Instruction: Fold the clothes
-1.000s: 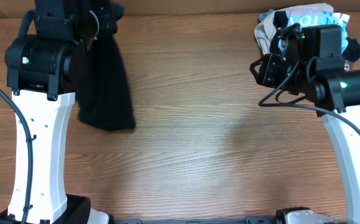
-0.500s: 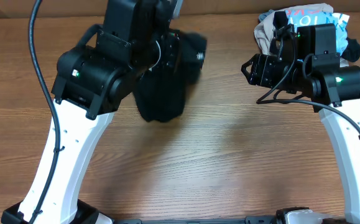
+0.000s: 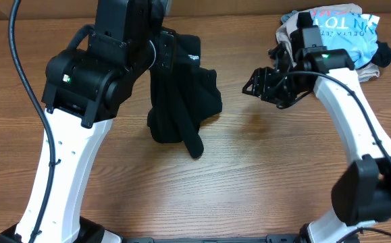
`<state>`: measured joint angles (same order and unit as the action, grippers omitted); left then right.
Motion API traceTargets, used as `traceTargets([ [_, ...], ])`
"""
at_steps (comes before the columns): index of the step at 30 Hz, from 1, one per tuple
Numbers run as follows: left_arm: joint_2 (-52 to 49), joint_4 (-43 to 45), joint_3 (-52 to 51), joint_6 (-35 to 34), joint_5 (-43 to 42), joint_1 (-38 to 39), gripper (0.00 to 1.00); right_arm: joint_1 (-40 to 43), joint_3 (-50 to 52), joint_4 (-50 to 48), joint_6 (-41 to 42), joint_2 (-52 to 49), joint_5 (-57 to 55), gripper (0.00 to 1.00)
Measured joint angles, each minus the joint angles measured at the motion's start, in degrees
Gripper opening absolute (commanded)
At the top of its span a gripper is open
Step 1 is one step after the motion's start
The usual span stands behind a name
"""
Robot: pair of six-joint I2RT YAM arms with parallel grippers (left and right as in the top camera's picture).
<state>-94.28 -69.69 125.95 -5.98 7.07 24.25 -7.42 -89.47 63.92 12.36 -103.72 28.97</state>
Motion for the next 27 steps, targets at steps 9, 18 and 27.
traceTargets([
  [9, 0.0, -0.9, 0.0, 0.0, 3.3, 0.0, 0.04, -8.0, 0.9, -3.0, 4.3, -4.9, 2.9, 0.68],
  [18, 0.0, -2.5, 0.0, 0.0, 5.5, -3.8, 0.04, -10.6, 11.5, -14.4, 8.3, -5.0, 6.6, 0.73],
  [27, 0.0, -2.5, 0.0, 0.0, 5.6, -4.3, 0.04, -13.1, 20.2, -33.4, 16.7, -5.5, 9.8, 0.78],
])
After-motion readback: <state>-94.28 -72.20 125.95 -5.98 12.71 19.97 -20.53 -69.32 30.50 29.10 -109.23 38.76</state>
